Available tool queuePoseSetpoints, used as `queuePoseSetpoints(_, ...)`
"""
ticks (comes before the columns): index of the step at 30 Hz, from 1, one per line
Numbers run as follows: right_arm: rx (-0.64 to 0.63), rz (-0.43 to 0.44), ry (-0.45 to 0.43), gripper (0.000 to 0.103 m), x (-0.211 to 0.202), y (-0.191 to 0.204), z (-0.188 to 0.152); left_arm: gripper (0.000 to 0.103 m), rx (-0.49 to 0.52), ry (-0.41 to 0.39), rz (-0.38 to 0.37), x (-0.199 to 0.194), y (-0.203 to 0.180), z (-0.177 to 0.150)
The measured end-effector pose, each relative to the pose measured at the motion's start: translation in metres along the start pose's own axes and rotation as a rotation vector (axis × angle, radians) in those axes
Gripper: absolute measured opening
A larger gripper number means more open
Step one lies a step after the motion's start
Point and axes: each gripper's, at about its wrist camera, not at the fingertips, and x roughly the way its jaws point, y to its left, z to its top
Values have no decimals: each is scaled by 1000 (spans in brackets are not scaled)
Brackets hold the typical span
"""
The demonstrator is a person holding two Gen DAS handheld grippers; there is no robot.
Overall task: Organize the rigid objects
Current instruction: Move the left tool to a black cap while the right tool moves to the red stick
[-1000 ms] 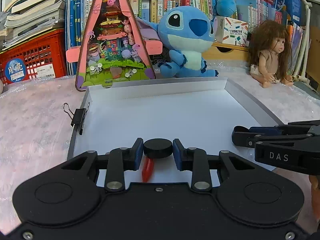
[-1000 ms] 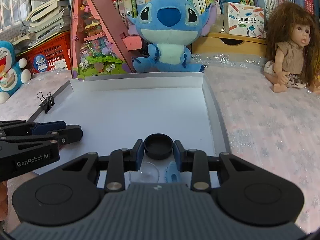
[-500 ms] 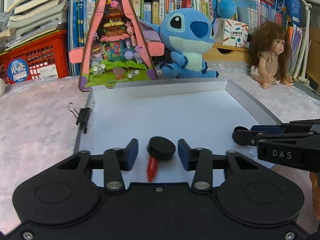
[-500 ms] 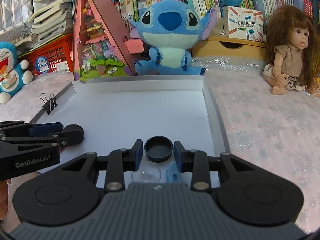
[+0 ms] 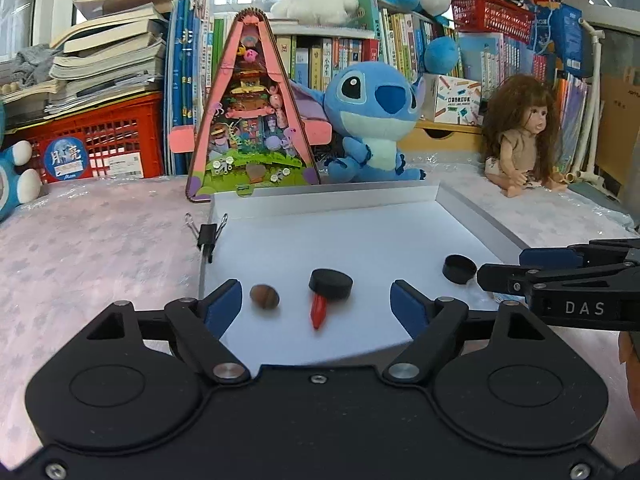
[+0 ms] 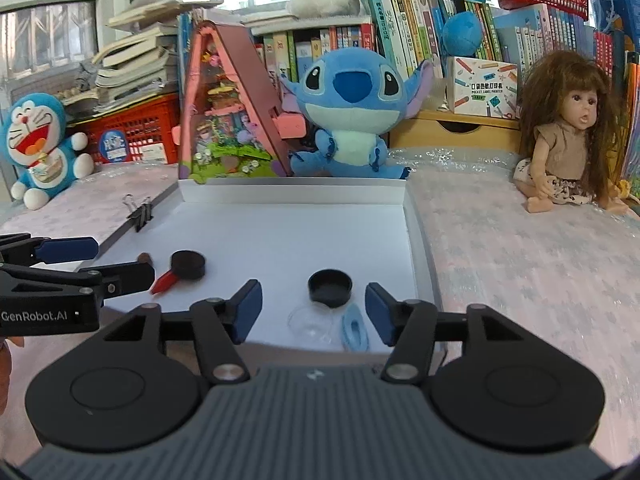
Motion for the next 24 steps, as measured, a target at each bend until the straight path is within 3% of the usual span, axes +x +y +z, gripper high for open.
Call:
queuePoseSetpoints(14,-14,-40,-53,75,-48,11,-38,82,24,-27,29,-48,3,-36)
queuePoseSetpoints(24,-13,-63,-36,76,-59,17,-63,82,23,-4,44,-57,4,-62)
